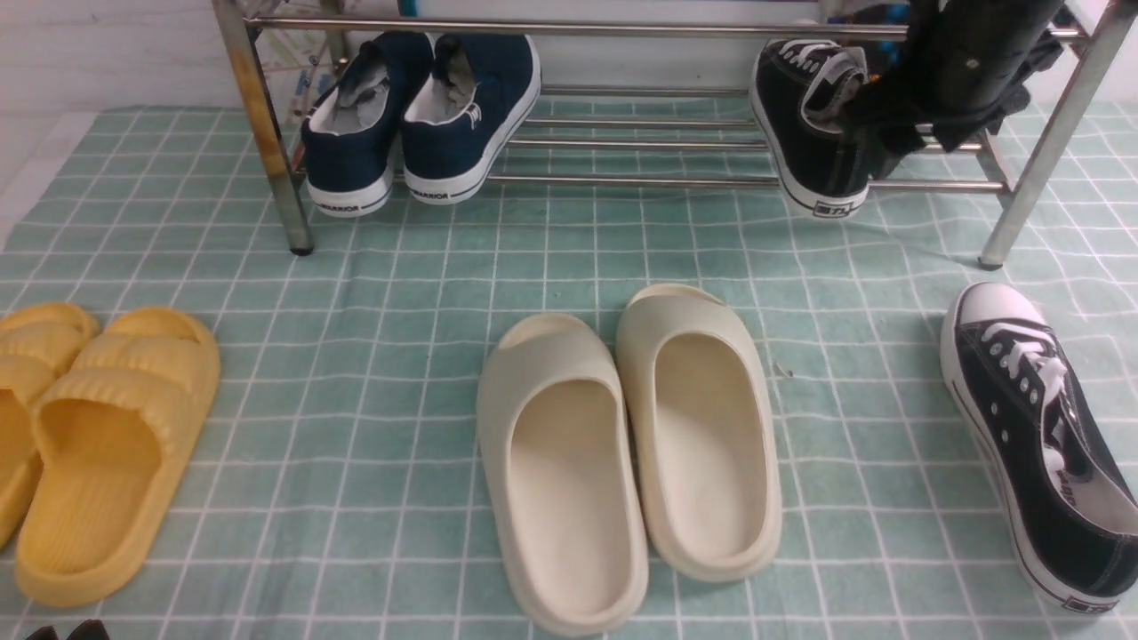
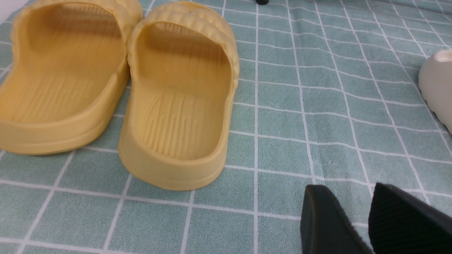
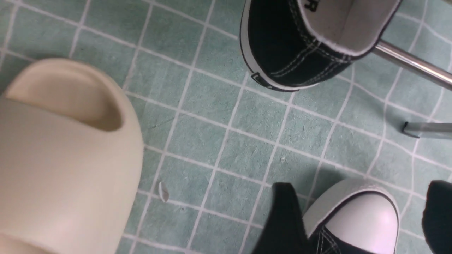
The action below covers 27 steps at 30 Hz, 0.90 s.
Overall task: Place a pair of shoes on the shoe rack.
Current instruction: Use the right arm to grab the shoe closest to it
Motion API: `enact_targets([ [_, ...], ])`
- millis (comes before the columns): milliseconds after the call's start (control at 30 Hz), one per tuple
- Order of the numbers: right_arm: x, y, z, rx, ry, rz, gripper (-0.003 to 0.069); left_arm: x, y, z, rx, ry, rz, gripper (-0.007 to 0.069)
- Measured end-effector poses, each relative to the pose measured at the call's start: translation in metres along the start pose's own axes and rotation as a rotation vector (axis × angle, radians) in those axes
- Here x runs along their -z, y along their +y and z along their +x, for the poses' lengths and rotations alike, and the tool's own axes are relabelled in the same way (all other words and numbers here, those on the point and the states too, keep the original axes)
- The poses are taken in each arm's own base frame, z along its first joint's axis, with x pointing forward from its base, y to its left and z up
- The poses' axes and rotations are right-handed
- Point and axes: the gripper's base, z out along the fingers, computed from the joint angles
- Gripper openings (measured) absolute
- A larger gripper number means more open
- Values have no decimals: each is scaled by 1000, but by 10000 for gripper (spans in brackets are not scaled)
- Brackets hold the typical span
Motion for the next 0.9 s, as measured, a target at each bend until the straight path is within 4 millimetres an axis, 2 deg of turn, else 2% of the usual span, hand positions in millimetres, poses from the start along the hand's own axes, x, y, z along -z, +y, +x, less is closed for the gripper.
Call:
enact_targets([
  [67,22,2,11,-13,-11,-27,524,0,0,0,0,0,0,217],
  [133,33,3,22,-22,-4,-44,524,0,0,0,0,0,0,217],
  [167,42,6,38,-25,21,-61,521,0,0,0,0,0,0,217],
  [267,45,8,77,-25,111,-69,512,0,0,0,0,0,0,218],
  [300,44,9,79,-26,118,-70,510,0,0,0,0,0,0,218],
  [400,31,13,129,-54,262,-63,504,0,0,0,0,0,0,221],
  [433,26,13,142,-71,299,-56,504,0,0,0,0,0,0,223],
  [467,24,14,147,-73,311,-54,504,0,0,0,0,0,0,223],
  [500,14,15,164,-94,343,-36,504,0,0,0,0,1,0,225],
  [533,12,15,166,-96,346,-34,504,0,0,0,0,1,0,225],
  [667,-19,15,199,-123,346,19,501,0,0,0,0,1,0,230],
  [800,-34,17,212,-131,338,29,501,0,0,0,0,1,0,234],
  [900,-48,19,223,-136,394,31,474,0,0,0,0,1,0,237],
])
